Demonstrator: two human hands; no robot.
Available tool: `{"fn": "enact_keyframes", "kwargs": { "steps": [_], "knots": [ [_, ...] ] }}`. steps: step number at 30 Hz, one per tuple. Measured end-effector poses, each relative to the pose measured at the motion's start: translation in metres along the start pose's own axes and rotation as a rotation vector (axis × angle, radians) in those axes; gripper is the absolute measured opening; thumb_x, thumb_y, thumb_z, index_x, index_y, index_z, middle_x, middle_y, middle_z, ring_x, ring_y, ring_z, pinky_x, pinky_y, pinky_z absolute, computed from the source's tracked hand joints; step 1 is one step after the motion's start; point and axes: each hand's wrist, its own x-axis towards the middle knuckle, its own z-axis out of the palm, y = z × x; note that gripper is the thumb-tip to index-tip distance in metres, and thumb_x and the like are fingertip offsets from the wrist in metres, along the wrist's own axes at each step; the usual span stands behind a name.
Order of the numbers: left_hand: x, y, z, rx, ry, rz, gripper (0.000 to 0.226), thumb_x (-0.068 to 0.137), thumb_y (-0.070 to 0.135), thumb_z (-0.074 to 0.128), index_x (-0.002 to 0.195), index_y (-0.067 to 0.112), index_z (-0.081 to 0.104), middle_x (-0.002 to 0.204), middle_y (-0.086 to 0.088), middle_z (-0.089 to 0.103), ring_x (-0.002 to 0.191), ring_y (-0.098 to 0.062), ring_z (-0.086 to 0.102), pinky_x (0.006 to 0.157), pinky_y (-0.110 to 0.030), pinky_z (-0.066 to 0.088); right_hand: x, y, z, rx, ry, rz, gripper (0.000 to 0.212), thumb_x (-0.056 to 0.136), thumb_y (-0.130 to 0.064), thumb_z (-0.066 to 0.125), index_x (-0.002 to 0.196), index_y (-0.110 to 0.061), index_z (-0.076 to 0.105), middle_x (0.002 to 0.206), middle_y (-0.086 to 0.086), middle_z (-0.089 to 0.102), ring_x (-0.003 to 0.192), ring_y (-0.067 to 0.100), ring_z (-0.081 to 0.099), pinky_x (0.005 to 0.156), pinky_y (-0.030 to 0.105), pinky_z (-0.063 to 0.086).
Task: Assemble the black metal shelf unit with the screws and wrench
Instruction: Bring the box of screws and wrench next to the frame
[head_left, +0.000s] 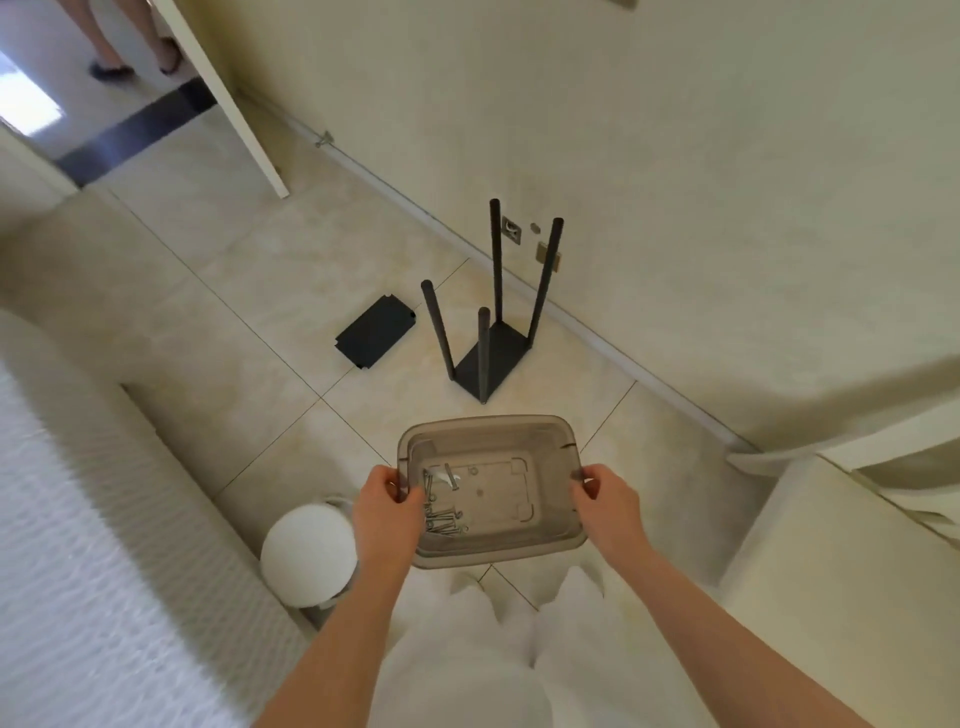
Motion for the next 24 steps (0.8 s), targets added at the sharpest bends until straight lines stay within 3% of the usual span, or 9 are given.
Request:
{"fn": "enact_keyframes", "kwargs": {
  "steps": [4, 16, 24],
  "knots": [
    [0.035, -0.010, -0.034, -0.031, 0.048, -0.040, 0.013, 0.086, 0.007, 0.065, 0.080, 0.013, 0.055, 0.064, 0.002, 0.049, 0.057, -0.014, 0.042, 0.051, -0.027, 0.036, 0.010, -0.040, 0.036, -0.048, -0.040, -0.044, 0.016, 0.099, -0.019, 0.054, 0.113, -0.015, 0.061, 0.081, -0.005, 0.063, 0.067, 0.007, 0.058, 0.047, 0.007, 0.039],
    [0.157, 0.027, -0.043, 0.039, 0.024, -0.053, 0.016, 0.090, 0.011, 0.065, 0.080, 0.017, 0.054, 0.061, 0.005, 0.048, 0.053, -0.010, 0.042, 0.050, -0.024, 0.036, 0.106, -0.128, 0.077, -0.089, -0.053, -0.052, 0.015, 0.098, -0.019, 0.055, 0.112, -0.015, 0.060, 0.079, -0.003, 0.064, 0.065, 0.008, 0.058, 0.049, 0.009, 0.036],
    [0.236, 0.076, -0.029, 0.167, -0.113, -0.016, 0.015, 0.090, 0.014, 0.067, 0.083, 0.015, 0.055, 0.064, 0.003, 0.053, 0.056, -0.014, 0.045, 0.052, -0.027, 0.040, 0.167, -0.176, 0.067, -0.108, -0.049, 0.024, 0.014, 0.099, -0.018, 0.053, 0.111, -0.012, 0.057, 0.087, 0.005, 0.065, 0.068, 0.017, 0.061, 0.056, 0.016, 0.044]
  ]
}}
